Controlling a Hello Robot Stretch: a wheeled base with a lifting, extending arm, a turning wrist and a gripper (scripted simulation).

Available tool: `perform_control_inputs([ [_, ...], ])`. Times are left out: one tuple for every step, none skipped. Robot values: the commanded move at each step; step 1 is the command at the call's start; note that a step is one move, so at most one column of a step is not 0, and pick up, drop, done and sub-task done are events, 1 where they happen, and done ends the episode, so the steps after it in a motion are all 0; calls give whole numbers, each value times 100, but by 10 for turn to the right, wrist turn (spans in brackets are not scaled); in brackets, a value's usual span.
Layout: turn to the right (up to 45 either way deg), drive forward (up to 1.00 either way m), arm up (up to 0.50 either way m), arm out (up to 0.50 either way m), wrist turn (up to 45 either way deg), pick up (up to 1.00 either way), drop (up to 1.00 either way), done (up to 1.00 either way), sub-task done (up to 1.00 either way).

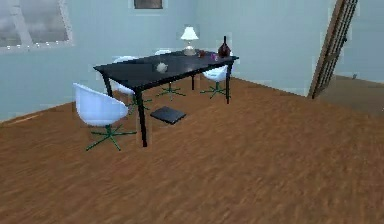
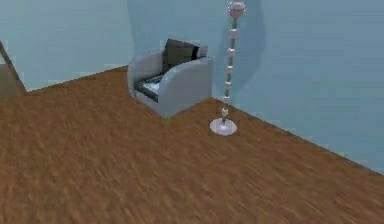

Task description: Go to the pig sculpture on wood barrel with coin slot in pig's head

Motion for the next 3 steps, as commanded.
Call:
perform_control_inputs([
  [-450,0,0,0,0,0,0,0,0],
  [-180,0,0,0,0,0,0,0,0],
  [0,15,0,0,0,0,0,0,0],
])
